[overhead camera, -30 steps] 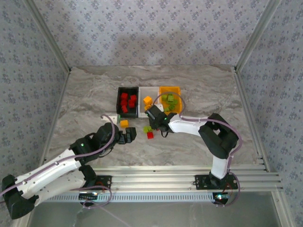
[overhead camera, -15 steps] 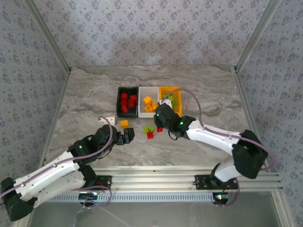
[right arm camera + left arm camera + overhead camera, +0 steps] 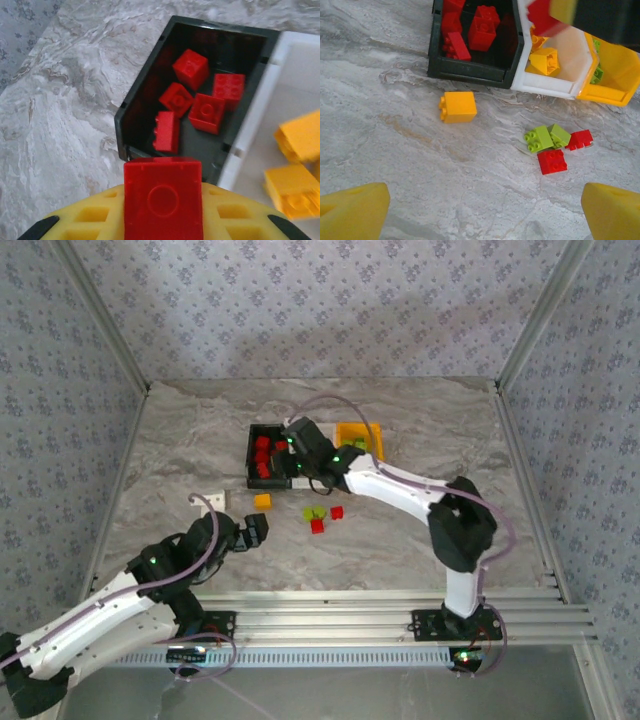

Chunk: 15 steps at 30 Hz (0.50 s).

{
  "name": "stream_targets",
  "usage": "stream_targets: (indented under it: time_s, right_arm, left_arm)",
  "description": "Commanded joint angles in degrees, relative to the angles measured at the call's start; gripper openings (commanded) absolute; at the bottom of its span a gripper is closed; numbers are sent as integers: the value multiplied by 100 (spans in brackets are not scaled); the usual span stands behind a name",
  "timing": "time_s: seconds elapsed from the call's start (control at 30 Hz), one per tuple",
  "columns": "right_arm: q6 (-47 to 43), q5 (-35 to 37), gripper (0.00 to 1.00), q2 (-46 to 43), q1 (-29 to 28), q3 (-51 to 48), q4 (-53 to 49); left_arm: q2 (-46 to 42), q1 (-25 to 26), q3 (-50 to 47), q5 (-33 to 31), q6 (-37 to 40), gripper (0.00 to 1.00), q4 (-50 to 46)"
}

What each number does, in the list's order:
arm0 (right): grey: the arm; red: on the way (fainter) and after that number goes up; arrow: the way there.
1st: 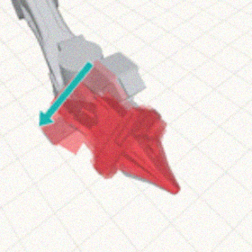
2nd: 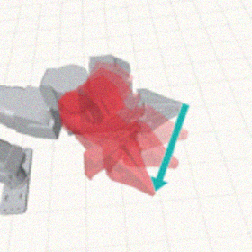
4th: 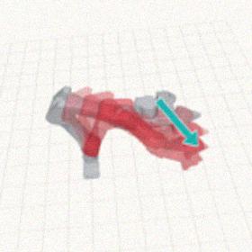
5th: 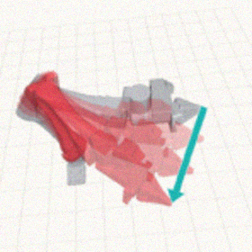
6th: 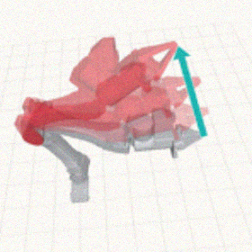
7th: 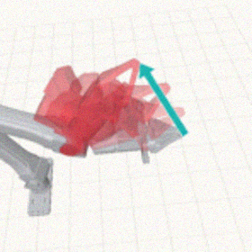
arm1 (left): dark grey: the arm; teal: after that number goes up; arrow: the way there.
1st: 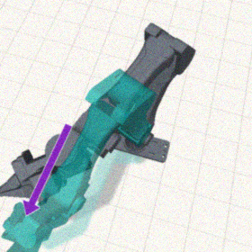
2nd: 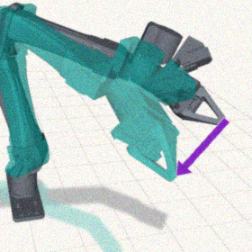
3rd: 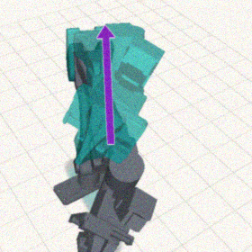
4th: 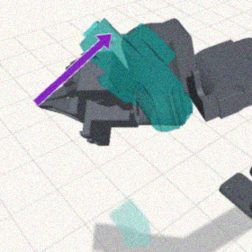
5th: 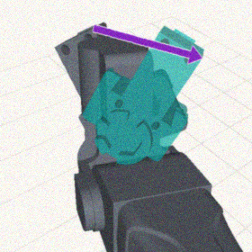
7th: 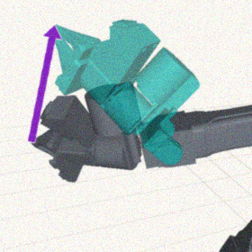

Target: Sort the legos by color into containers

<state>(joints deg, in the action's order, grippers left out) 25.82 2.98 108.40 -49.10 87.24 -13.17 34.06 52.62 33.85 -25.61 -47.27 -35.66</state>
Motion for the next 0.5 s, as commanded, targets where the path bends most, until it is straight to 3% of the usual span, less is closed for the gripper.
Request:
stream_targets:
  time_s: [0.0,0.17,0.27,0.37,0.47]
  right_arm:
    - [-63,-311,33,778,56,897,-155]
    - [105,-400,37,1759,138,2036,-367]
    - [163,-501,56,2018,246,2427,-477]
    - [265,-532,67,1778,357,2298,-368]
    - [273,-416,69,1138,397,1676,-96]
  left_arm:
    - [-110,-24,-53,-82,-121,98,-275]
    - [-94,-58,-53,-42,-60,99,-285]
    - [-33,-123,-54,-2,45,99,-291]
    - [140,-269,-53,152,152,99,-223]
    - [421,-419,-73,334,307,99,57]
